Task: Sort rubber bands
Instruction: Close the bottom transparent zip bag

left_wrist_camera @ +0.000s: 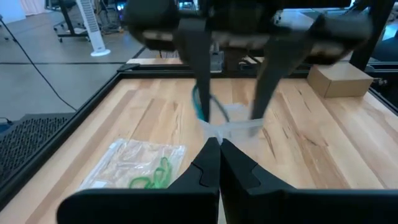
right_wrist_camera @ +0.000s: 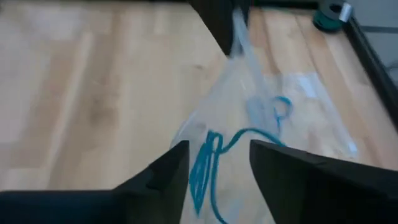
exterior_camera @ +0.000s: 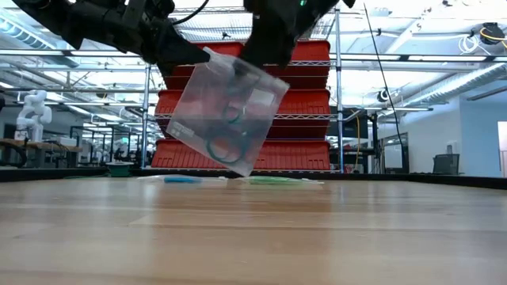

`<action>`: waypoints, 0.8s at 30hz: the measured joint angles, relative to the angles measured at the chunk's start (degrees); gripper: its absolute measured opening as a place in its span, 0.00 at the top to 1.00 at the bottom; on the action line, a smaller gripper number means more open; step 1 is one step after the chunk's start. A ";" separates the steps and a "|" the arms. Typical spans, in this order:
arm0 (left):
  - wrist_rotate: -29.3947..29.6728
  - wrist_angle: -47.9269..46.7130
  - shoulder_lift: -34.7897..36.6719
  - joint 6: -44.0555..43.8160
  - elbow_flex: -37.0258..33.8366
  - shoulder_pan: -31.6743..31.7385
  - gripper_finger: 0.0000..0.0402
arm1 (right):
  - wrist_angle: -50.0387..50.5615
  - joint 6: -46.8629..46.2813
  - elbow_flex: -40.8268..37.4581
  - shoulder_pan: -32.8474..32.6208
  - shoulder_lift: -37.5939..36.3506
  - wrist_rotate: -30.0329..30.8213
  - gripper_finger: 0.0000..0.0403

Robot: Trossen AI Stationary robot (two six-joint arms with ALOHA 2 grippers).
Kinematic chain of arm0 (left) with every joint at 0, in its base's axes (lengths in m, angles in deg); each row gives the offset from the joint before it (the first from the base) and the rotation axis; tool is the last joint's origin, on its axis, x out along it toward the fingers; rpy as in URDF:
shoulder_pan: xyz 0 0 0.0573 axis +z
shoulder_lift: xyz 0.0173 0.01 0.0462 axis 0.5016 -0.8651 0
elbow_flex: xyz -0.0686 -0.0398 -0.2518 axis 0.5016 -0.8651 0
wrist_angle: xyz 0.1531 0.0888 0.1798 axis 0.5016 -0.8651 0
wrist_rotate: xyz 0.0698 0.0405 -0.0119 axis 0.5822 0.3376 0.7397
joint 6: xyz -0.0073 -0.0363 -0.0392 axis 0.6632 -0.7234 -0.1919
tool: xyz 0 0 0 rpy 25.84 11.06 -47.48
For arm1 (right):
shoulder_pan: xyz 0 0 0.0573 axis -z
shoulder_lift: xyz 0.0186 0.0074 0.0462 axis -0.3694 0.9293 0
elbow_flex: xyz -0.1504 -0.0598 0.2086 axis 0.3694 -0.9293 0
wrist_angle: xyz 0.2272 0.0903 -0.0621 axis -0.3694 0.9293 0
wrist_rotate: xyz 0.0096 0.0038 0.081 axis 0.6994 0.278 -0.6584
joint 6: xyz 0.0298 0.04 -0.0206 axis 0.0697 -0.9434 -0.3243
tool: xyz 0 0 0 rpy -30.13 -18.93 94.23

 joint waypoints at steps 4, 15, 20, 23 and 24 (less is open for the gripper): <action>0.00 -0.04 0.00 0.00 0.00 0.00 1.00 | 0.44 -1.77 0.00 -0.09 -2.46 -3.39 0.55; 0.04 -0.07 -0.01 0.04 0.00 0.00 1.00 | 6.83 -3.14 0.00 -0.46 -9.38 0.23 0.58; 0.04 0.16 -0.01 0.07 0.00 0.00 1.00 | 15.70 -5.41 -0.04 -0.32 -8.80 2.99 0.57; 0.66 0.03 0.01 0.20 0.00 0.00 1.00 | 18.61 -8.45 -1.23 -1.32 -8.56 2.69 0.55; 0.72 -0.20 0.01 0.23 0.00 0.00 1.00 | 18.74 -9.30 -2.32 -1.69 -8.62 2.63 0.54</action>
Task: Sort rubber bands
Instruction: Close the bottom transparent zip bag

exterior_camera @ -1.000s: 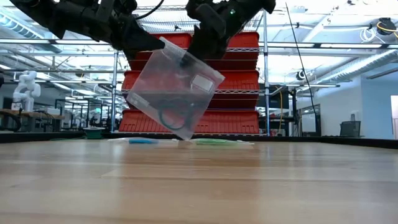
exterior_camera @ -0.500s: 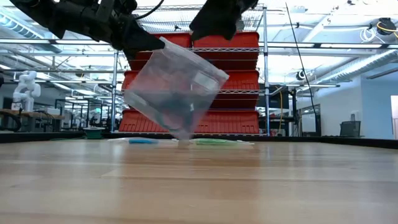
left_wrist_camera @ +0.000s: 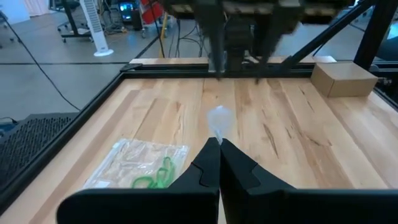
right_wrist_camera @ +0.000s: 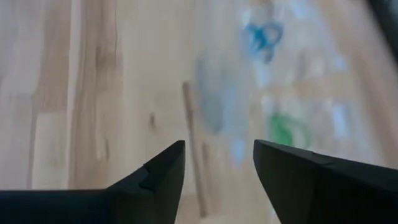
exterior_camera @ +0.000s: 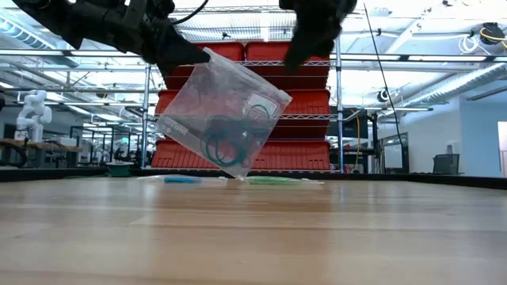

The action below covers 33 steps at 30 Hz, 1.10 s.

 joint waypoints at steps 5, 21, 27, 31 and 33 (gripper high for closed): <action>7.46 -8.36 0.02 0.42 0.85 -0.81 1.00 | 0.23 -4.41 -6.59 -2.57 -0.54 0.03 0.49; 16.96 -26.42 -11.83 -5.22 14.21 -12.27 1.00 | -10.56 -13.94 -17.29 -9.78 -0.61 -0.02 0.47; 8.56 -19.42 -24.66 -6.14 19.35 -14.14 0.98 | -9.13 -16.62 -17.29 -13.02 -0.61 -1.39 0.47; 0.53 -14.40 -30.30 -4.13 22.08 -14.29 0.90 | -7.22 -19.20 -17.29 -15.36 -0.61 -1.70 0.47; -1.82 -14.92 -31.70 -2.44 23.53 -14.14 0.87 | -7.20 -19.70 -17.29 -16.32 -0.61 -1.30 0.47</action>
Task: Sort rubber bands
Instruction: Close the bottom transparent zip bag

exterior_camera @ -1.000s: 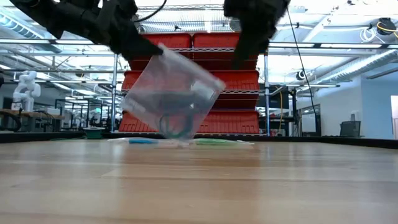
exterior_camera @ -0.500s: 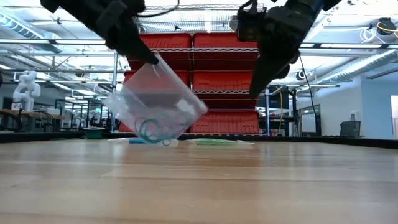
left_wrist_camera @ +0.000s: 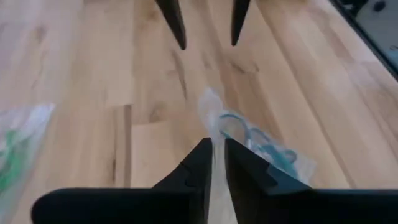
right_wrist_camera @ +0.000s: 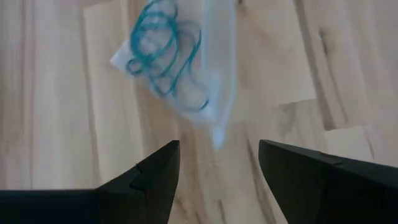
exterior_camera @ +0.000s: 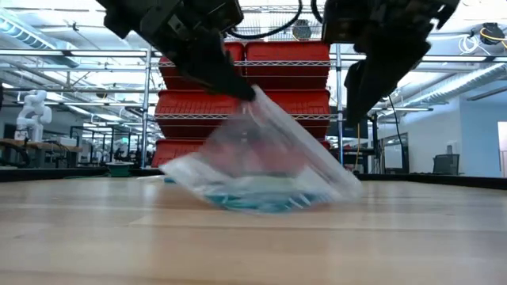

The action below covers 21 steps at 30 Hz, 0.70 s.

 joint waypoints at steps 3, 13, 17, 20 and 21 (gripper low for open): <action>0.02 -0.70 -0.06 1.14 1.27 0.08 0.90 | -0.36 -0.05 0.00 -0.94 0.00 0.12 0.47; 10.31 -24.57 10.04 0.37 3.31 2.52 0.99 | -1.60 -4.03 -1.15 -0.80 0.02 1.60 0.47; 14.63 -25.41 16.12 -3.16 -0.17 3.53 0.99 | -9.88 -6.02 -6.23 -0.62 0.26 -0.65 0.47; 14.63 -19.59 20.50 -5.03 -5.83 3.89 1.00 | -16.38 -4.05 -10.23 -1.85 0.26 -1.34 0.47; 14.38 -16.77 21.95 -5.35 -8.01 3.87 1.00 | -16.90 -1.88 -11.22 -2.88 0.26 -1.33 0.47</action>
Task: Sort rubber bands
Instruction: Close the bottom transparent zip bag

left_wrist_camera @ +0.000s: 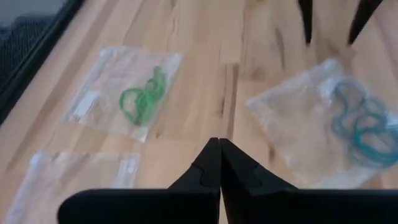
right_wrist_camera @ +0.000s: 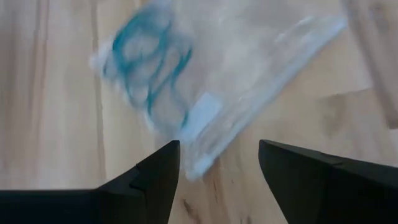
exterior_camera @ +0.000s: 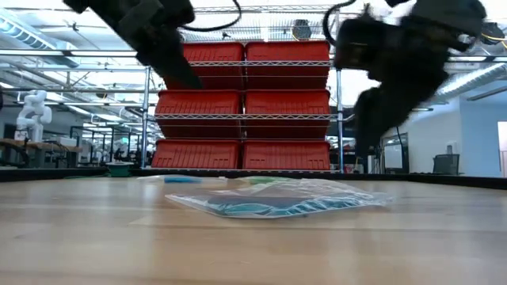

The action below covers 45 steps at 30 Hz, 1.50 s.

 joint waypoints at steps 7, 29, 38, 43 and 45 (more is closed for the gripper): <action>-0.65 12.13 4.12 -4.22 -12.18 -0.43 1.00 | -0.16 15.66 -2.83 -9.84 0.66 8.90 0.47; -0.21 16.23 3.37 -4.00 -14.48 -0.86 0.98 | -3.68 40.72 1.63 -11.78 12.15 23.60 0.68; -0.46 16.68 3.37 -3.90 -14.48 -0.86 0.98 | -4.37 42.70 2.74 -9.62 13.39 24.92 0.98; -5.39 18.60 3.36 -3.92 -13.58 -0.86 0.97 | 2.14 38.49 8.34 -8.88 12.84 25.12 0.99; -7.41 18.97 3.37 -3.92 -12.49 -0.86 0.97 | 5.14 37.12 11.19 -8.31 12.57 25.19 1.00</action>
